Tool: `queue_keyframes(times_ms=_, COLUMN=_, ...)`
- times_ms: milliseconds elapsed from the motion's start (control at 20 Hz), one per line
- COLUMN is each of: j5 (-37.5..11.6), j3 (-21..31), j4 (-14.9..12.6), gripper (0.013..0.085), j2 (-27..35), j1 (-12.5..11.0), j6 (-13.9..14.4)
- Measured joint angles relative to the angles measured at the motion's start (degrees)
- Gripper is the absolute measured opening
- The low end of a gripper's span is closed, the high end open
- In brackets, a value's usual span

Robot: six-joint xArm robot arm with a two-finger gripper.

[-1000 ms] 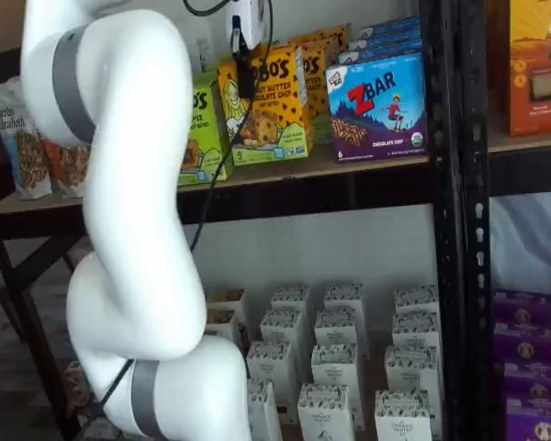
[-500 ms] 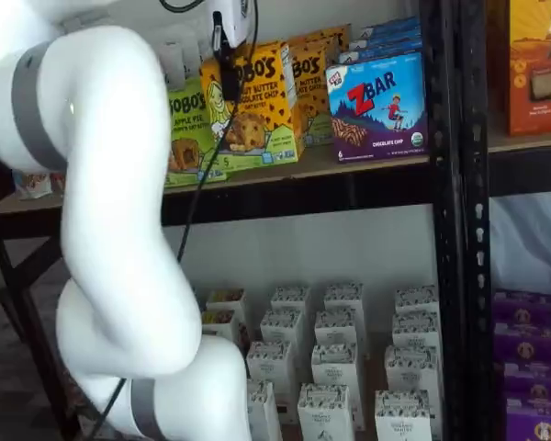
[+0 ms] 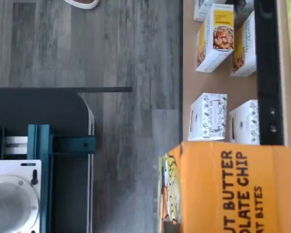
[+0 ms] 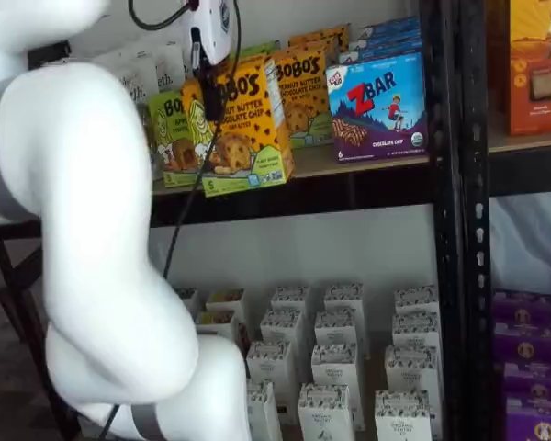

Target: Pick up the orange box on the top shelf, the fifth box from the left

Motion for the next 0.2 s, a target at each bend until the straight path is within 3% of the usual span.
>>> queue_keyframes(times_ms=200, j5=1.06, j3=2.3, j4=0.55, gripper=0.033, j2=-2.98, j1=0.11, j6=0.41)
